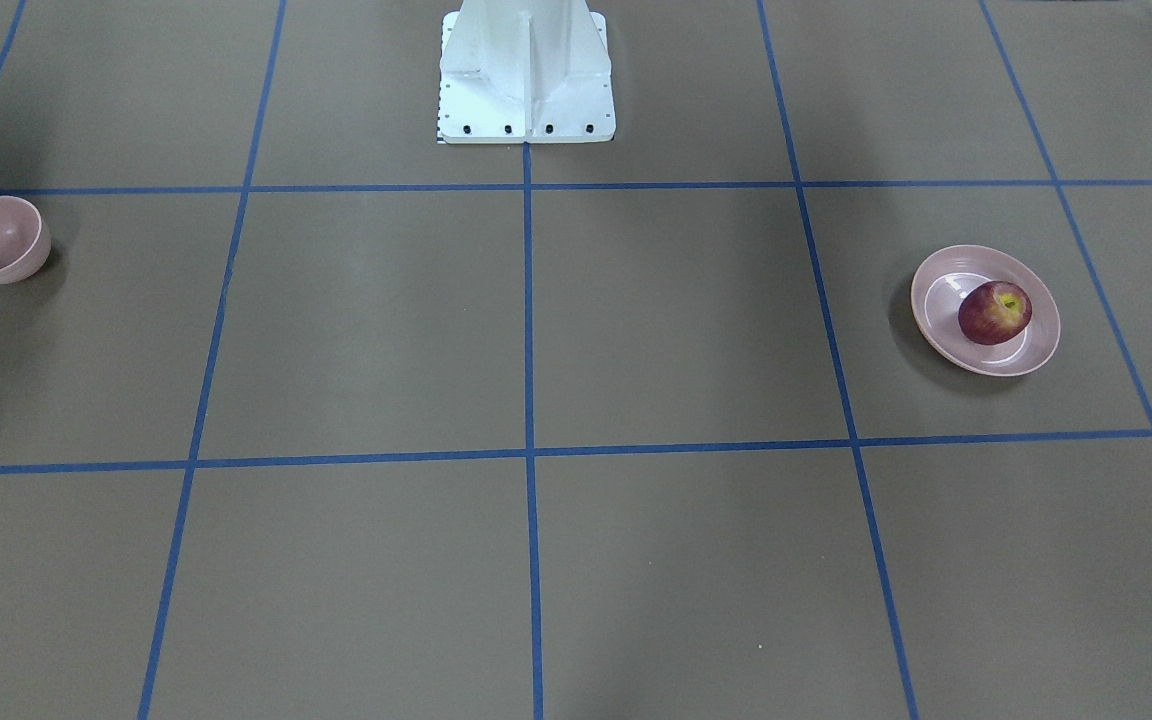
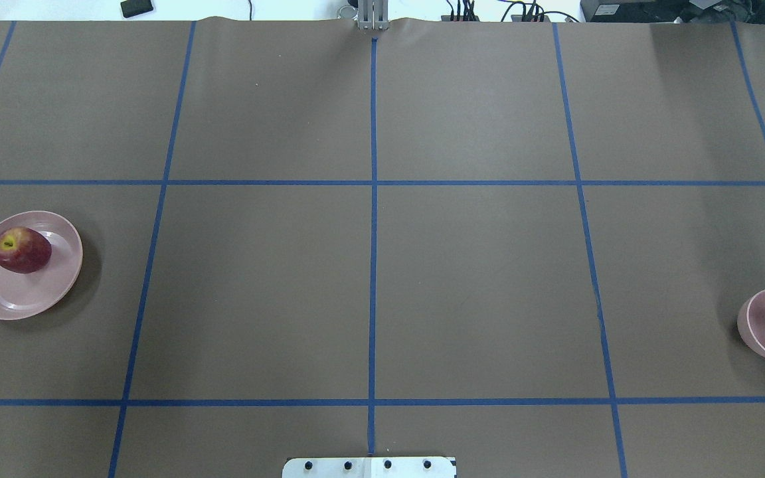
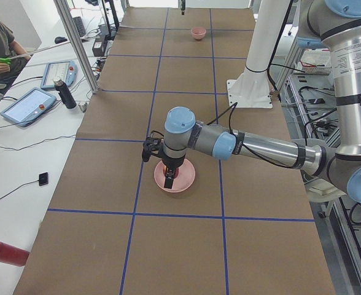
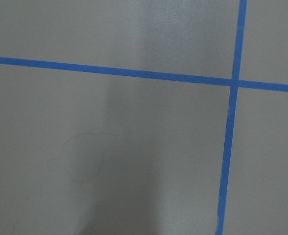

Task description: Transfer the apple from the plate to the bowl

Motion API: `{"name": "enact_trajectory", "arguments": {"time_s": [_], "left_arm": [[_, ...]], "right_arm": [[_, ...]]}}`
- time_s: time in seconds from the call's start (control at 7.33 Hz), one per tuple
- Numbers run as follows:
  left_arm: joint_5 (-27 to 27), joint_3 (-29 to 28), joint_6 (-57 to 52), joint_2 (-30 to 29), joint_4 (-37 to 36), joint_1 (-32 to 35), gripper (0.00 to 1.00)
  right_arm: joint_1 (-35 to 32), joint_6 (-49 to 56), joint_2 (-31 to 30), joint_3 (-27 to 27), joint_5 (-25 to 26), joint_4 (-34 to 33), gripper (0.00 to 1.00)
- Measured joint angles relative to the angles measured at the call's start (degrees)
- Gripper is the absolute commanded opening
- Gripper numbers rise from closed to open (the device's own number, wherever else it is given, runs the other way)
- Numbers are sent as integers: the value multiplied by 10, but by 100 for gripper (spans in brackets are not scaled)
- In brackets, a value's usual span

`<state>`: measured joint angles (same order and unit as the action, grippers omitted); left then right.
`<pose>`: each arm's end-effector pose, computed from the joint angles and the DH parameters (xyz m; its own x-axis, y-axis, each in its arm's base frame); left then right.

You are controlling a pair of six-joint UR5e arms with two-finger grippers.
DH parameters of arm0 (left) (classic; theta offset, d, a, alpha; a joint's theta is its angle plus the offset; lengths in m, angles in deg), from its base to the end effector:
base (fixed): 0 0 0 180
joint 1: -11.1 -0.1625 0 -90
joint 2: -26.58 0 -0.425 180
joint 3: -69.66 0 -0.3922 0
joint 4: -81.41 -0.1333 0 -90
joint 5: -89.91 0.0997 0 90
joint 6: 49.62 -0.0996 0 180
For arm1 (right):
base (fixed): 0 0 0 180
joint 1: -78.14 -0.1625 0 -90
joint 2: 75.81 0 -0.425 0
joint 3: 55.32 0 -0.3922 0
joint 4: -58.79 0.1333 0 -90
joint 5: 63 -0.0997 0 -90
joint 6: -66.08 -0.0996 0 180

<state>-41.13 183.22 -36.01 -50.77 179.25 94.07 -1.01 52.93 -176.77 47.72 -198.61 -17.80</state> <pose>-0.0171 -0.4158 0.5420 0.7297 0.0722 -0.6799 0.0574 0.9844 0.1661 -0.0191 -0.4299 0.6060 0.6753 -0.0954 0.7313 0.0285 0.9942 0.1034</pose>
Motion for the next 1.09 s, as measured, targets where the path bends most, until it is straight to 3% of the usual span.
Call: {"name": "enact_trajectory", "arguments": {"time_s": [1.09], "left_arm": [[-2, -7, 0, -1, -4, 0, 98]], "right_arm": [[1, 0, 1, 2, -8, 3, 100]]}}
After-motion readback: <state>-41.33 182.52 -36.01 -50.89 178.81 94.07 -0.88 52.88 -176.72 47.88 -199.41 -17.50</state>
